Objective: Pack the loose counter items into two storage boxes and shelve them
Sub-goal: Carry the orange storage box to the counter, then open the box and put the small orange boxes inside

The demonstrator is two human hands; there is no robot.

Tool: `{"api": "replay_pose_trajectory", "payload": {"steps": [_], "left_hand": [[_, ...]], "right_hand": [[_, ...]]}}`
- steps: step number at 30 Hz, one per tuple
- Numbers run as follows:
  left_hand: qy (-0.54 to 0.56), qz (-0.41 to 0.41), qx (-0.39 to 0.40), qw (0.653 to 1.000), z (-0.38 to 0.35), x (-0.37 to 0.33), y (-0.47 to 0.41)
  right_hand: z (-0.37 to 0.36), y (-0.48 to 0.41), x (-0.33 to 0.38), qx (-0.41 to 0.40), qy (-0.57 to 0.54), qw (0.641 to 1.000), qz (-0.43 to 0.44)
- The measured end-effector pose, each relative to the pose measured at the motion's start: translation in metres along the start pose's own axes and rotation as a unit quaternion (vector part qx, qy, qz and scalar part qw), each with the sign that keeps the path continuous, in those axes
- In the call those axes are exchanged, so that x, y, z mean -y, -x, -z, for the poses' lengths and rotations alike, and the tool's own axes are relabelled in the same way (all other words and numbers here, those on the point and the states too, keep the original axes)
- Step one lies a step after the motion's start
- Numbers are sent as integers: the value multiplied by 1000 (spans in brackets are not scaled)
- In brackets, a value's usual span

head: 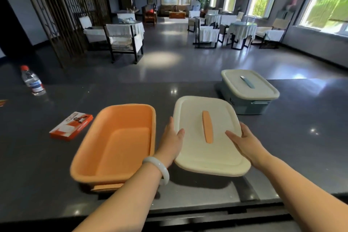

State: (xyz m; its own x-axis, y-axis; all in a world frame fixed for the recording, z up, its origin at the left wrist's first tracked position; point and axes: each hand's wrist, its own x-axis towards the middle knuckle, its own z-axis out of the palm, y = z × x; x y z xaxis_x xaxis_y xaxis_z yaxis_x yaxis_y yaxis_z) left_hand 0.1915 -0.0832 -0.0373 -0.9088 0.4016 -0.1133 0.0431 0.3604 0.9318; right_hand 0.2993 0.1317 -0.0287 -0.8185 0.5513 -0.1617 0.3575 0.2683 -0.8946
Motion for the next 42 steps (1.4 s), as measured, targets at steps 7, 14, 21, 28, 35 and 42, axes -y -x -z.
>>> {"api": "replay_pose_trajectory", "payload": {"steps": [7,14,21,28,35,42], "left_hand": [[-21,69,-17,997,-52,50,15],[-149,82,-52,984,-68,86,15],[-332,29,-53,941,-85,98,18],[-379,39,-15,924,-81,98,21],[-499,-5,48,865,-63,67,22],[-549,-150,-53,820,-19,-3,35]], "right_hand": [[3,-20,-67,34,44,998,10],[-19,-33,-107,35,137,989,42],[-39,-31,-125,-2,319,945,75],[-34,-29,-122,17,351,934,61],[-27,-32,-89,23,439,891,115],[-43,-27,23,100,453,852,245]]}}
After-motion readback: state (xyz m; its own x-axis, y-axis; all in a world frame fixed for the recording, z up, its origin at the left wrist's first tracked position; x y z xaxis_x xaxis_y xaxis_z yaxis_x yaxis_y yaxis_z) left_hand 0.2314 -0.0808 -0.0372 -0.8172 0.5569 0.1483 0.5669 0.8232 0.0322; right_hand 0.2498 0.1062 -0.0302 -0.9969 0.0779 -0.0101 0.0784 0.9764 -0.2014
